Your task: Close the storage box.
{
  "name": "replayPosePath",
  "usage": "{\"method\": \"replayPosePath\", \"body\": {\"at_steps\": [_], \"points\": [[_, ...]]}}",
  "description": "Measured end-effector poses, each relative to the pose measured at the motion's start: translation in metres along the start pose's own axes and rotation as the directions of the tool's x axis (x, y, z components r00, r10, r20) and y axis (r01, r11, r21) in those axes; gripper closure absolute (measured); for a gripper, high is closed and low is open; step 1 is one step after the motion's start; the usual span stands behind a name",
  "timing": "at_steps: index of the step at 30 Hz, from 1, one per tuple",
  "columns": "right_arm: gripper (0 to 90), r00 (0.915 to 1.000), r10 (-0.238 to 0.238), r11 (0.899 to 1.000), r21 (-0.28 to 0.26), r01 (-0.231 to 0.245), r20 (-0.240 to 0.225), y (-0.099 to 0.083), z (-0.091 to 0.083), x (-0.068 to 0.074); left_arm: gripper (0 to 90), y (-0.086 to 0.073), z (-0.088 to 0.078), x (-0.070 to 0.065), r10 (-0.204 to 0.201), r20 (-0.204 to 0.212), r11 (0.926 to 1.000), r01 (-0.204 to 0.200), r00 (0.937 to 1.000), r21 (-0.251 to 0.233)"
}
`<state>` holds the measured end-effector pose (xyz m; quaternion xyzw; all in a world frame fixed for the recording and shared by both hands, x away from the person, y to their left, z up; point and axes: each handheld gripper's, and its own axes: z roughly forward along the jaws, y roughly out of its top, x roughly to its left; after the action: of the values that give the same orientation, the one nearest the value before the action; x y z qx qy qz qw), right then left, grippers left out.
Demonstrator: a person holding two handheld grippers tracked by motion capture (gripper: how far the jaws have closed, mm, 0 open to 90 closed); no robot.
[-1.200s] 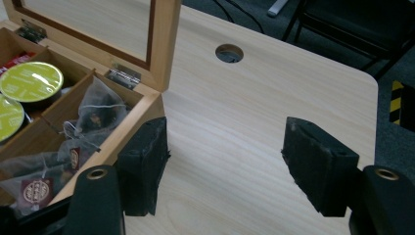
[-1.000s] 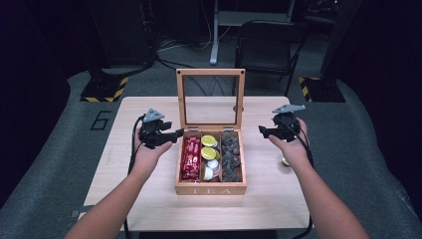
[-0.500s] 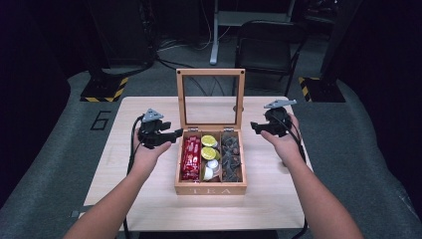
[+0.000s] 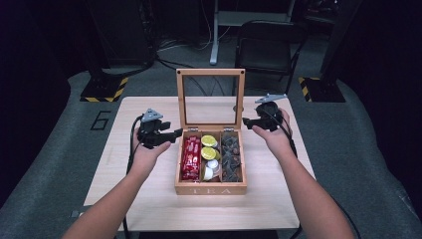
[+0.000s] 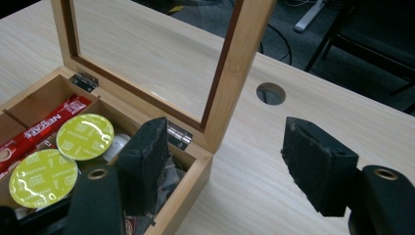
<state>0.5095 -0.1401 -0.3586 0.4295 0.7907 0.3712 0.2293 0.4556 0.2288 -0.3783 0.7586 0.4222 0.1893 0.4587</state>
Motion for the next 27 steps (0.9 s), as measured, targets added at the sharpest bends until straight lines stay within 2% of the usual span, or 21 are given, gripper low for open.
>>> {"method": "replayPosePath", "body": {"at_steps": [11, 16, 19, 21, 27], "points": [[33.4, 0.9999, 0.007, 1.000, 0.006, -0.007, 0.008, 0.015, 0.013, 0.008, 39.4, -0.001, 0.000, 0.002, -0.002, 0.002, 1.0000, 0.002, 1.0000, 0.005], [33.4, 0.9999, 0.009, 1.000, 0.003, -0.009, 0.007, 0.021, 0.016, 0.008, 39.4, -0.001, 0.000, 0.004, -0.010, -0.001, 0.9999, 0.010, 0.9999, 0.001], [33.4, 1.0000, -0.006, 1.000, 0.010, 0.006, 0.008, 0.023, 0.023, 0.006, 39.4, -0.001, 0.001, 0.004, -0.007, 0.001, 1.0000, 0.007, 1.0000, 0.001], [33.3, 1.0000, 0.008, 1.000, 0.019, -0.008, 0.005, 0.023, 0.026, 0.007, 39.4, -0.001, 0.001, 0.004, -0.006, 0.003, 1.0000, 0.006, 1.0000, 0.002], [33.3, 1.0000, 0.001, 1.000, 0.024, -0.001, -0.001, 0.024, 0.033, 0.006, 39.4, -0.003, 0.002, 0.004, -0.010, 0.004, 0.9999, 0.010, 0.9999, 0.006]]}}
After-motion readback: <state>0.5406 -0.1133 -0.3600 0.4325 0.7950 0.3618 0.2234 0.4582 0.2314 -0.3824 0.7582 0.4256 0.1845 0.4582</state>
